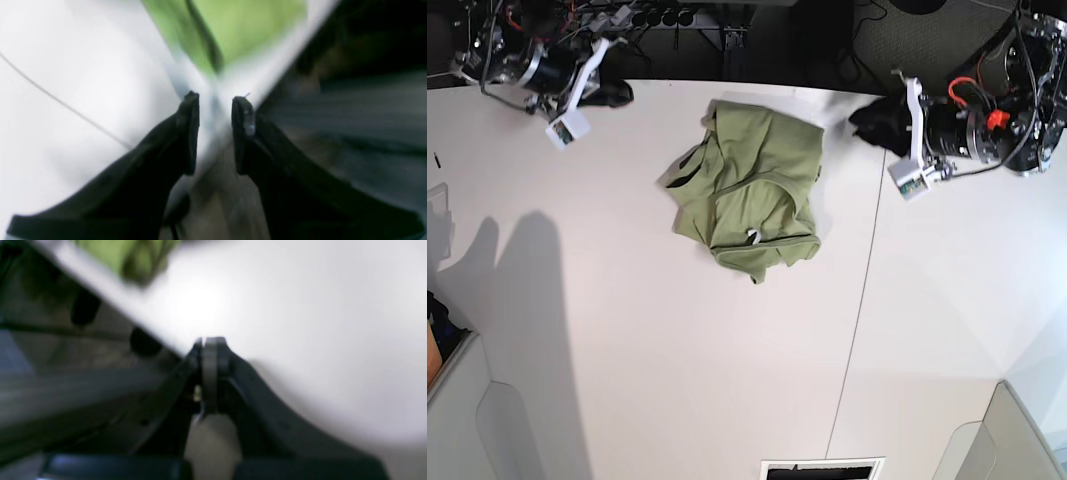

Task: Layout the t-shirt on the table in an organized manner, then fold the t-shirt properly

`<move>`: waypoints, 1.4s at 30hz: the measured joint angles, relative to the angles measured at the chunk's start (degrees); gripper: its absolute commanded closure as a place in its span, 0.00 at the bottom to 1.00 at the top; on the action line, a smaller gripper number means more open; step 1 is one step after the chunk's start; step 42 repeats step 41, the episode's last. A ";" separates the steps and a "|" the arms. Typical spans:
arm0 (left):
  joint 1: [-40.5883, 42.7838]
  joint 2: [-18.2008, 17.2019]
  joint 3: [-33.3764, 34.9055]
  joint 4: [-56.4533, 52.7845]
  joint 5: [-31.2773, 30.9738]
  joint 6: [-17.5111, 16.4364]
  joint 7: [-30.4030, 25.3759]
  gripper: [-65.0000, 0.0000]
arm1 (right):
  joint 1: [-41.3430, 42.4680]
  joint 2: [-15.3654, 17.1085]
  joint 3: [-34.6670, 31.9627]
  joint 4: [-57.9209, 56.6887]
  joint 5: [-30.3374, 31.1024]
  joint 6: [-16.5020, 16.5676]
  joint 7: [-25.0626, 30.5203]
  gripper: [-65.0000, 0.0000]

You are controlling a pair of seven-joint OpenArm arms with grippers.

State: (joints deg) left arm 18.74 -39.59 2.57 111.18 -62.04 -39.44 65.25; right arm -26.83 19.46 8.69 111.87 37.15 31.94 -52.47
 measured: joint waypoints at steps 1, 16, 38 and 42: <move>2.49 0.04 -1.03 1.42 -0.11 -0.09 0.26 0.73 | -1.20 0.07 -0.11 -0.02 0.24 0.04 -0.57 1.00; 27.45 -0.31 -4.07 2.97 14.19 -0.22 -4.24 0.73 | -17.92 1.36 -0.07 -0.46 -0.92 0.22 0.79 1.00; 0.04 19.89 26.84 -65.35 42.32 0.52 -27.26 0.73 | -4.11 1.01 -0.39 -45.42 -7.56 0.63 3.39 1.00; -6.05 24.55 26.69 -74.77 45.05 4.04 -28.76 0.73 | 1.64 0.98 -0.42 -53.09 -7.50 -0.24 3.78 1.00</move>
